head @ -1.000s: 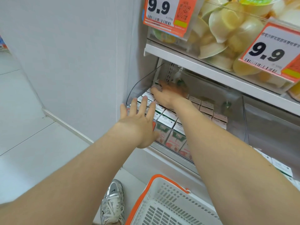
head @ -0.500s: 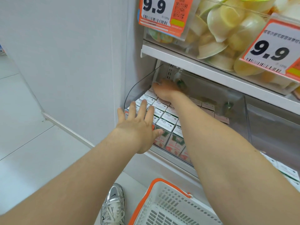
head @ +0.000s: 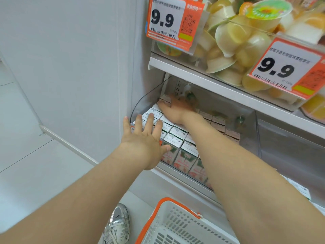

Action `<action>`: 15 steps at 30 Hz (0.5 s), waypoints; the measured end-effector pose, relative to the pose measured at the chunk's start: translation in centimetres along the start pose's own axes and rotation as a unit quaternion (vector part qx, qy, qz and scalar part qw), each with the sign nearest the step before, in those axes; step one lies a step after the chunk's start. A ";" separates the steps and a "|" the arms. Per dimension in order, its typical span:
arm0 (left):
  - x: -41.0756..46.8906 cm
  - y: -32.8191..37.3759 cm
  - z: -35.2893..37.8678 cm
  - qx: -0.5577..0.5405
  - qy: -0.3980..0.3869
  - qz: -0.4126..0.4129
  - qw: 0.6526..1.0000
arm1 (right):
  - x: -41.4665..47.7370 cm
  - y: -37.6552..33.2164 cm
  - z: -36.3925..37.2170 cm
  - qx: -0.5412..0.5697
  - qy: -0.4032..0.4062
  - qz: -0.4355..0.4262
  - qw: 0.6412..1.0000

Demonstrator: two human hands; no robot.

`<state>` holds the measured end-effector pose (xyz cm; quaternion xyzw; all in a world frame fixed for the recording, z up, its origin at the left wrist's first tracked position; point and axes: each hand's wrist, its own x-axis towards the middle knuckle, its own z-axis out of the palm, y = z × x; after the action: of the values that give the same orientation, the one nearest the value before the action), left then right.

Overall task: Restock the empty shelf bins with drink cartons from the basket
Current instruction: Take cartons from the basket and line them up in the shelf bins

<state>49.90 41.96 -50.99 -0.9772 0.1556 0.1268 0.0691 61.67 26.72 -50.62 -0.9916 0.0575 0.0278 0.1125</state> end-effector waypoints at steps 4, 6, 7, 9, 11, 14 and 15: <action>-0.8 0.4 0.1 -0.012 0.010 0.005 1.000 | -1.9 2.9 -0.2 -0.048 0.061 -0.015 0.997; -1.2 0.9 0.1 -0.006 0.005 0.016 1.000 | -2.7 3.9 -0.1 -0.035 0.053 -0.012 0.998; -1.4 1.2 0.0 -0.005 0.000 0.021 1.000 | -3.0 4.1 0.0 -0.020 0.034 -0.011 0.999; -1.6 1.6 -0.3 -0.006 -0.007 0.030 0.999 | -3.8 4.0 0.3 0.000 -0.015 -0.002 1.000; -1.5 1.9 -0.5 -0.006 -0.012 0.036 0.999 | -4.3 3.8 0.4 -0.014 -0.038 0.007 0.999; -1.1 2.3 -0.4 -0.004 -0.012 0.037 0.999 | -4.5 3.9 0.4 -0.022 -0.040 0.009 0.999; -1.0 2.4 -0.3 -0.003 -0.013 0.036 0.999 | -4.6 3.9 0.3 -0.025 -0.040 0.007 0.999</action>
<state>48.22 39.91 -50.65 -0.9694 0.1895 0.1421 0.0637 56.64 23.51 -51.43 -0.9918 0.0593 0.0696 0.0894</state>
